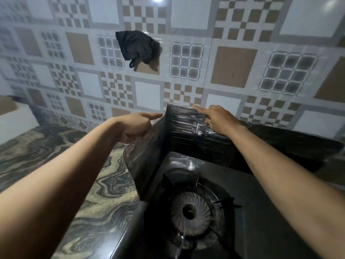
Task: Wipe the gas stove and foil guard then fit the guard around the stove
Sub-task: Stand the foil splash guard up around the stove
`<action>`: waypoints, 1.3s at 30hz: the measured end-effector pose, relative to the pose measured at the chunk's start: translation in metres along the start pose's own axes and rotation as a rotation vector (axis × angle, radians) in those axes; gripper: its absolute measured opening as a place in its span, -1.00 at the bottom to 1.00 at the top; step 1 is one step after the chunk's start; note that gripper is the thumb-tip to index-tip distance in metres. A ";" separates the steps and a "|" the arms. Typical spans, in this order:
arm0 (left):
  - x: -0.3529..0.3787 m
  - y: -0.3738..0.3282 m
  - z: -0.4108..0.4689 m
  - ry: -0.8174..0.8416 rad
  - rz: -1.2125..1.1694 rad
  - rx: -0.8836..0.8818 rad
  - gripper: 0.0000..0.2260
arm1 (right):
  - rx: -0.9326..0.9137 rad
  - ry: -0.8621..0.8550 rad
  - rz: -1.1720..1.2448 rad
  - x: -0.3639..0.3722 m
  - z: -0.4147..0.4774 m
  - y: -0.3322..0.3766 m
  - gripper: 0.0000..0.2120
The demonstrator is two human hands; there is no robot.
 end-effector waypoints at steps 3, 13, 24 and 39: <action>0.018 -0.006 0.001 0.021 -0.016 -0.005 -0.31 | 0.013 0.010 -0.014 -0.001 -0.011 -0.011 -0.21; 0.039 -0.014 -0.004 -0.243 0.320 0.143 -0.58 | 0.043 -0.082 -0.117 0.000 -0.016 -0.024 -0.23; 0.047 -0.004 -0.003 -0.064 0.360 0.114 -0.64 | -0.365 -0.133 -0.056 0.020 0.025 0.061 -0.16; 0.045 -0.006 -0.008 -0.207 0.556 0.131 -0.33 | -0.380 -0.215 -0.121 0.060 0.045 0.073 -0.07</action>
Point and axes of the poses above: each hand's wrist, its own z-axis towards the middle knuckle, its own x-axis out of the palm, y = z × x, the point moved 5 cm from there along z, towards the middle knuckle, and after that the axes turned 6 degrees about -y, right-handed, at the moved point
